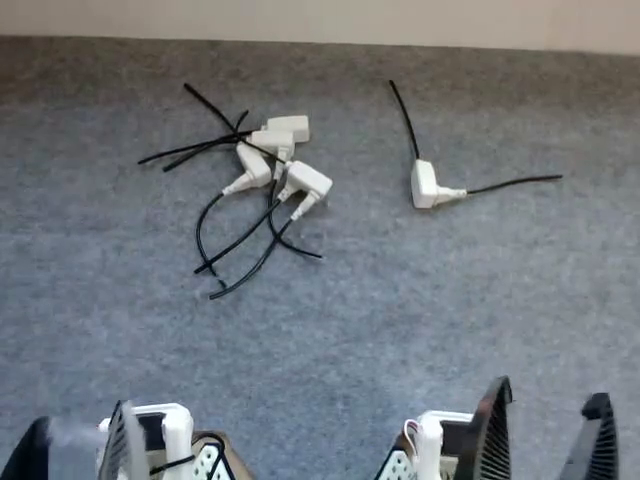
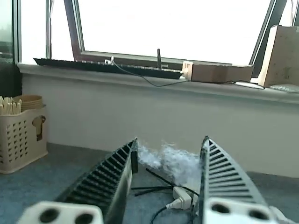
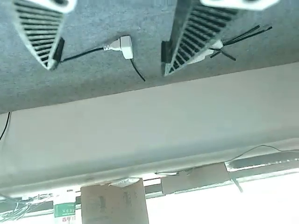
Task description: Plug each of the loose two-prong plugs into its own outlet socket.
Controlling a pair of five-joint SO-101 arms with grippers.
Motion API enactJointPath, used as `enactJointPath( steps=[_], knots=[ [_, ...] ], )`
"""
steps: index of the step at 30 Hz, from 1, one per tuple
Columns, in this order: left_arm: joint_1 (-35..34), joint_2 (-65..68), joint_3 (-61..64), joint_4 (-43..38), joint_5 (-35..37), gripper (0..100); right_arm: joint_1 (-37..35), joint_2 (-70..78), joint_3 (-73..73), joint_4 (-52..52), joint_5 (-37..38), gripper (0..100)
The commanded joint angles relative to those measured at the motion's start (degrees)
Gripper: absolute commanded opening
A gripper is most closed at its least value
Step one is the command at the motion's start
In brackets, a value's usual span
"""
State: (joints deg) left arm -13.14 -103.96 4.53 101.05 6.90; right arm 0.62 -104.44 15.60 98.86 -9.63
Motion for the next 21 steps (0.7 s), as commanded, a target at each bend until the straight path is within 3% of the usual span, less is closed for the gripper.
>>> enactJointPath(
  steps=[1,9,16,19,21],
  knots=[
    [-0.6,-0.3,13.0,0.0,0.8,21,-0.5,0.2,8.0,2.0,4.2,32.2],
    [-0.6,-0.1,43.3,-10.6,-16.0,21,-0.2,0.4,35.6,-9.1,10.5,32.2],
    [-0.6,-0.1,70.5,-27.5,-15.4,21,-0.5,-0.5,41.5,-13.7,10.8,32.0],
    [-0.8,-0.1,75.1,-29.2,-10.9,21,-0.5,-0.5,41.6,-13.9,11.5,26.6],
    [-0.8,-0.1,76.5,-29.1,-9.0,21,-0.5,-0.6,41.7,-13.8,17.8,20.4]
  ],
)
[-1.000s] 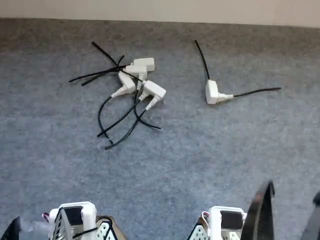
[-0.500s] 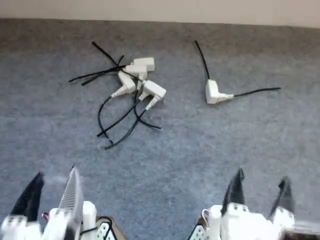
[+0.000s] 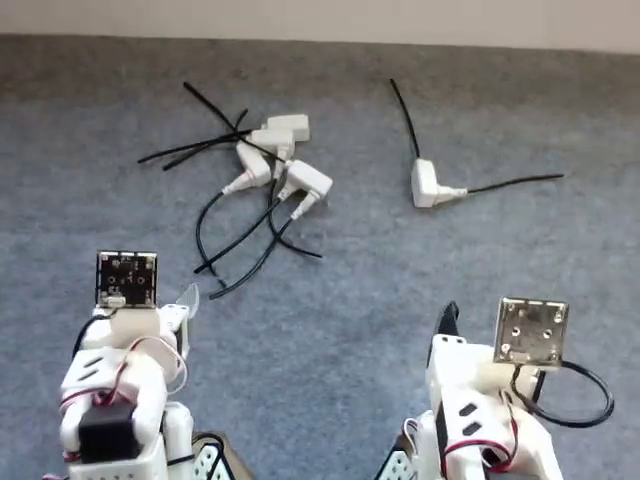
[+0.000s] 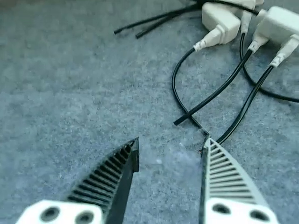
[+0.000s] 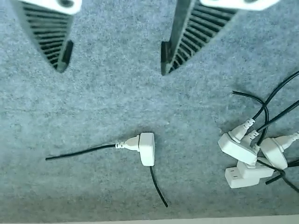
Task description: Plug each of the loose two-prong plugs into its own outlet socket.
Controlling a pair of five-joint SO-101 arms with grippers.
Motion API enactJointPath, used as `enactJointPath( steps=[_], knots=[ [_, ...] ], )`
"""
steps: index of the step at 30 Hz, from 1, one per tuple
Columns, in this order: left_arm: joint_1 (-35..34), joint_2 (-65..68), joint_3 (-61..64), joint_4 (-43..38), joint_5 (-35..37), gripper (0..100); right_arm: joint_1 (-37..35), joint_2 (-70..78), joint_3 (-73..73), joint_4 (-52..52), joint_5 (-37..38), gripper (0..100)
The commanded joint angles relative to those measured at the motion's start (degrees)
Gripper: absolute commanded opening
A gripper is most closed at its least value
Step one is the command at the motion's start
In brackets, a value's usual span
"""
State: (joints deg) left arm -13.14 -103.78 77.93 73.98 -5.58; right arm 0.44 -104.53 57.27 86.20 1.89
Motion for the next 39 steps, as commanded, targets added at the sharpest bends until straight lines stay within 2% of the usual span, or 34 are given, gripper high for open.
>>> enactJointPath(
  steps=[1,4,6,9,15,18,21,27,33,39],
  knots=[
    [-0.9,-0.3,3.7,-1.8,4.0,20,-0.2,-0.5,0.9,-0.7,10.5,16.8],
    [-0.7,-0.3,4.8,0.4,4.0,10,0.0,-0.5,6.1,-1.3,20.3,5.3],
    [-0.7,-0.3,5.2,1.3,4.0,1,-0.1,-0.5,8.5,-1.6,23.5,0.2],
    [-0.9,-0.3,6.3,1.3,4.0,3,-0.2,-0.5,12.3,-4.6,22.5,0.9],
    [-0.7,-0.3,14.4,0.8,4.0,3,0.0,-0.5,26.1,-16.4,16.1,0.8],
    [-0.7,-0.3,15.4,1.0,4.0,3,-0.2,-0.5,32.6,-18.9,12.9,0.8],
    [-0.8,-0.2,19.2,0.9,4.0,3,-0.2,-0.5,37.6,-19.1,11.4,0.8],
    [-0.6,-0.1,19.2,1.6,4.0,3,0.0,-0.3,46.9,-16.4,11.4,0.8],
    [-0.8,0.0,19.2,1.6,4.0,3,6.0,0.0,46.5,-14.9,11.4,0.8],
    [-0.9,0.0,19.2,1.6,4.2,3,6.2,0.0,46.4,-14.8,11.4,0.8]
  ],
)
